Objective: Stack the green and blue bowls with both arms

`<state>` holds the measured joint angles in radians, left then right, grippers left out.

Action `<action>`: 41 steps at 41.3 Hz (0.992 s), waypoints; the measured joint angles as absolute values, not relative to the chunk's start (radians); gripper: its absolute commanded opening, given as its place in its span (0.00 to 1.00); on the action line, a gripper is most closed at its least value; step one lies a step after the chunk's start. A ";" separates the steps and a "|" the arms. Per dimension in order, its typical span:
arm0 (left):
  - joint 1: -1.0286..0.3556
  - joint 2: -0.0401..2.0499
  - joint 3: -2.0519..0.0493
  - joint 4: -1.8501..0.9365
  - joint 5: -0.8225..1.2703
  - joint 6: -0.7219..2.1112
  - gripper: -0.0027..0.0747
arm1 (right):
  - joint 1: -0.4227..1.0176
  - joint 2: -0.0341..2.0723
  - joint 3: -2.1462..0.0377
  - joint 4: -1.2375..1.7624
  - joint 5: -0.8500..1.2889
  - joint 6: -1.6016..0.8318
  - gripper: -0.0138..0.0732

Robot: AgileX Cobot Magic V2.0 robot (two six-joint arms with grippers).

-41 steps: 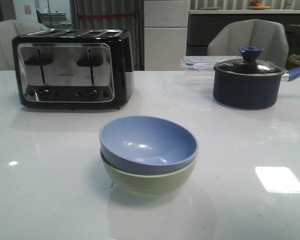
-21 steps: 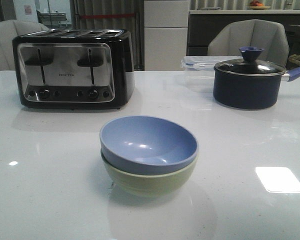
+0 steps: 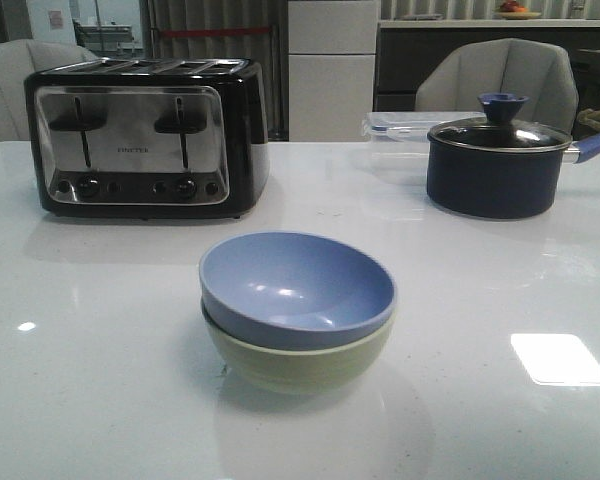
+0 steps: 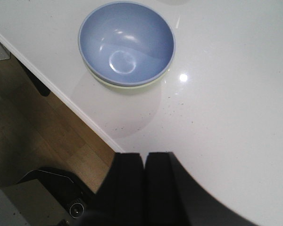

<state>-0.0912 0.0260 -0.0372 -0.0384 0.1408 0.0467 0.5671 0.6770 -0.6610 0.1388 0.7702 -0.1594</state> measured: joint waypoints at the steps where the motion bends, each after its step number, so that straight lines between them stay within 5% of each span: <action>1: -0.089 0.020 -0.025 -0.031 0.133 0.042 0.15 | 0.567 0.677 -0.661 0.139 0.770 -0.159 0.22; 41: -0.071 -0.004 0.004 -0.018 0.023 0.021 0.15 | 0.567 0.677 -0.661 0.139 0.770 -0.158 0.22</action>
<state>-0.0713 -0.0044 0.0039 -0.0184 0.0226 0.0210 0.5671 0.6770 -0.6610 0.1388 0.7702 -0.1576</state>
